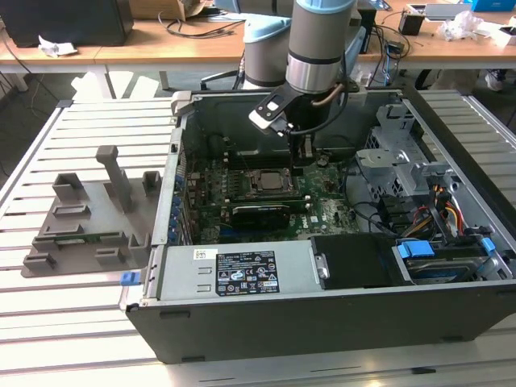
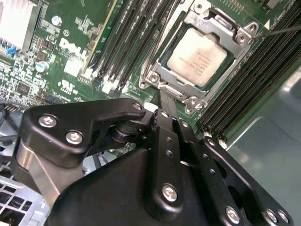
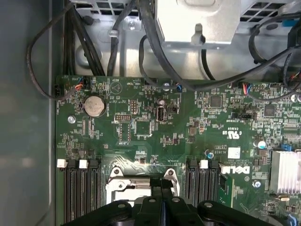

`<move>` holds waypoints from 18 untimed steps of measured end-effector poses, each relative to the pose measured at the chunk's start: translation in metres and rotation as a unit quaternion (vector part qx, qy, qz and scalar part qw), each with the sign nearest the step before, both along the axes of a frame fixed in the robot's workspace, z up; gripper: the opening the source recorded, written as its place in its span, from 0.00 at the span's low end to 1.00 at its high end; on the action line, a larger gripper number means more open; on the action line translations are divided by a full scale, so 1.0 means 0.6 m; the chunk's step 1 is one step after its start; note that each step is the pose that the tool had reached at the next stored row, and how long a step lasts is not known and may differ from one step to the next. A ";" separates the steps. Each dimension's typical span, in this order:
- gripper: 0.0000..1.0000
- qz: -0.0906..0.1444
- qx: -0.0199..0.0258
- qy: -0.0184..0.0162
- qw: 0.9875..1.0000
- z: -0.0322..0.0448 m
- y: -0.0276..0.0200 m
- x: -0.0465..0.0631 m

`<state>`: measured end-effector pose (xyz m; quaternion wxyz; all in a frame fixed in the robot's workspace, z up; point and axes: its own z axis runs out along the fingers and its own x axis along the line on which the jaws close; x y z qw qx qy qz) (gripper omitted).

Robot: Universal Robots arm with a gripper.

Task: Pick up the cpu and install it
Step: 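Close the cpu cover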

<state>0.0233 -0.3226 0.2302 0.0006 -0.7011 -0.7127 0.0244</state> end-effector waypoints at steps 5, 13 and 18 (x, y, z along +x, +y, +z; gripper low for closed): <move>0.11 0.000 0.000 0.000 1.000 -0.014 0.0001 -0.020; 0.11 0.000 0.005 0.000 1.000 -0.023 0.0097 -0.100; 0.11 0.000 0.005 0.000 1.000 -0.035 0.0198 -0.111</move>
